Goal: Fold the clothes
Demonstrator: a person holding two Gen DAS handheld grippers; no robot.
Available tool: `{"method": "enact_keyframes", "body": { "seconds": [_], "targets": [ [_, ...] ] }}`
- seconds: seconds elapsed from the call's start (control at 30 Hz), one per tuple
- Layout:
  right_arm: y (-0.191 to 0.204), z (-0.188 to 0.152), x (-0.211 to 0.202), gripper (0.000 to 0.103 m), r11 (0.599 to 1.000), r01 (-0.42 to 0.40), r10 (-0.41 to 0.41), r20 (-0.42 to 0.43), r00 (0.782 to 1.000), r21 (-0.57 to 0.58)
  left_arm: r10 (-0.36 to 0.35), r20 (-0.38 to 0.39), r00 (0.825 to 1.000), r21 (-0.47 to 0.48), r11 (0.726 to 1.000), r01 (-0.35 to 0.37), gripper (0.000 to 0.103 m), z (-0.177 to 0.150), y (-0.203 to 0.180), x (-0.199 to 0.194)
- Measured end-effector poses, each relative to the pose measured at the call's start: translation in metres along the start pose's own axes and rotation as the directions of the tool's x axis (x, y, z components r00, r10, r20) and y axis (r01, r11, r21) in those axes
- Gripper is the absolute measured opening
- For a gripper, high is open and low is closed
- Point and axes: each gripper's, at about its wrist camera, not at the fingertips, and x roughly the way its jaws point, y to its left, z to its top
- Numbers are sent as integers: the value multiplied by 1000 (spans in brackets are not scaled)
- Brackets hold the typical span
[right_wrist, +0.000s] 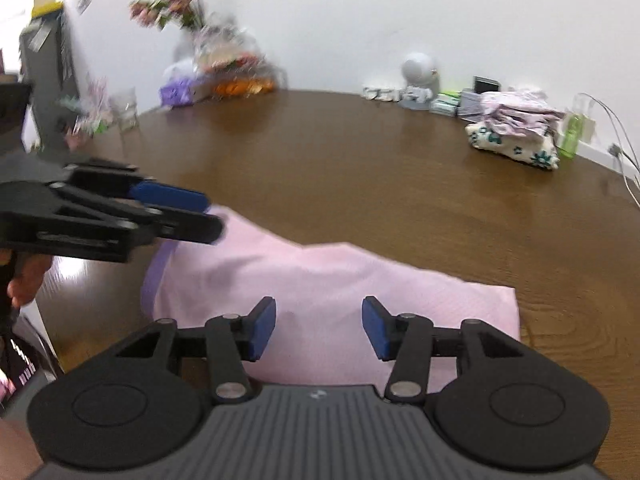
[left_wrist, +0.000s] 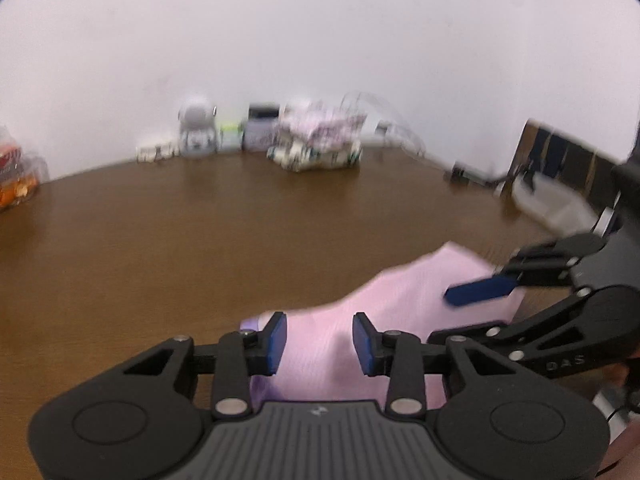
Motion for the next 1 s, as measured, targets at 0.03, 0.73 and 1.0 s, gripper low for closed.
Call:
{"method": "enact_keyframes", "body": {
  "seconds": [0.03,0.73,1.0],
  "targets": [
    [3,-4,3,49,1000,6,-6,-6,1000,-23,16,-20,1000,-5,1000,-16,33,-5,1,4],
    [-32,-8,16,53,999,49,-50,29,998,14,44,-143,989,100,995,-30,32,-45,-24,-30],
    [-40,-19,-14,61,999,39,-39,65,997,0,28,-46,999,53,998,-25,31,-16,-17,-41]
  ]
}}
